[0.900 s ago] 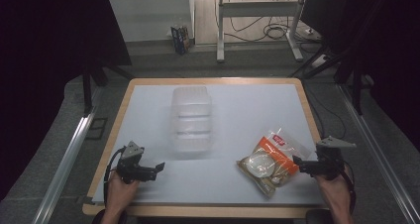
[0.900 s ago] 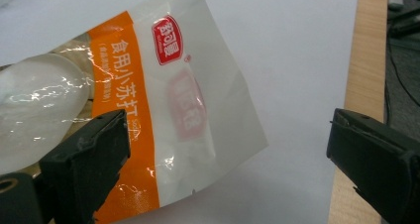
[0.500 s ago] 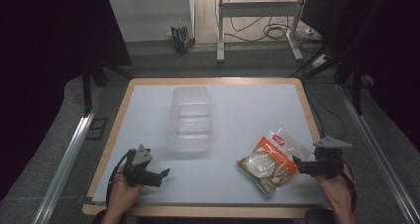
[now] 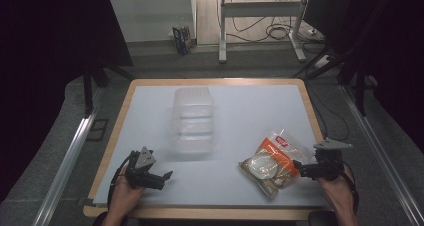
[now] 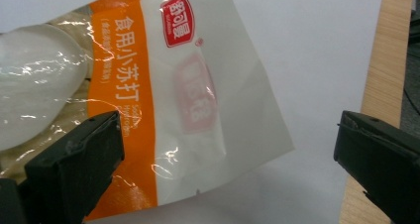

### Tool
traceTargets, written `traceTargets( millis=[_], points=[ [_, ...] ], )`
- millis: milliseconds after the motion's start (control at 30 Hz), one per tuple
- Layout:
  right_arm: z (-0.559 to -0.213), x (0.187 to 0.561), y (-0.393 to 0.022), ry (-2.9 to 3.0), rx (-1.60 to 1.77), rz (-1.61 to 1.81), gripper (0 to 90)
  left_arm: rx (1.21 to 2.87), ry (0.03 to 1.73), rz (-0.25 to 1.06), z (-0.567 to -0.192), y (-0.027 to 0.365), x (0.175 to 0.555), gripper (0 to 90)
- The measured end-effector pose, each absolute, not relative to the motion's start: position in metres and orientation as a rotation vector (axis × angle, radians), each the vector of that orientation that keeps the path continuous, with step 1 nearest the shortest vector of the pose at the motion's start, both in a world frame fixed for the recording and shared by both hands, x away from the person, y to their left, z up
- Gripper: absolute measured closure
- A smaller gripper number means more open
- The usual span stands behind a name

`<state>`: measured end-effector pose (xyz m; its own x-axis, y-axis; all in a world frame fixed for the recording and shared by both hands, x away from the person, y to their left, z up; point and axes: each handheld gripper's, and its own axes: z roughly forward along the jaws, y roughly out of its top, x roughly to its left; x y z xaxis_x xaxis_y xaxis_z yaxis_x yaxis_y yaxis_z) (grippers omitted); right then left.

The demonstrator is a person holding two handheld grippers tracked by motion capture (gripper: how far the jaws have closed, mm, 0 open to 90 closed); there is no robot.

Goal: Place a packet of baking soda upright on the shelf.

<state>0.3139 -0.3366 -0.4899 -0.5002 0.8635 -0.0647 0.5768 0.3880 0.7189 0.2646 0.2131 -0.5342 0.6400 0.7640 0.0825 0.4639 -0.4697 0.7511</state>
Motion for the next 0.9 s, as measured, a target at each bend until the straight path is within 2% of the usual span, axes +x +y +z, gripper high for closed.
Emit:
traceTargets(
  millis=[900],
  points=[
    [-0.487, 0.325, -0.331, 2.259, 1.231, 0.928, 0.0, 2.154, 0.945, 0.539, -0.535, 0.212, 0.265, 0.0]
  ],
)
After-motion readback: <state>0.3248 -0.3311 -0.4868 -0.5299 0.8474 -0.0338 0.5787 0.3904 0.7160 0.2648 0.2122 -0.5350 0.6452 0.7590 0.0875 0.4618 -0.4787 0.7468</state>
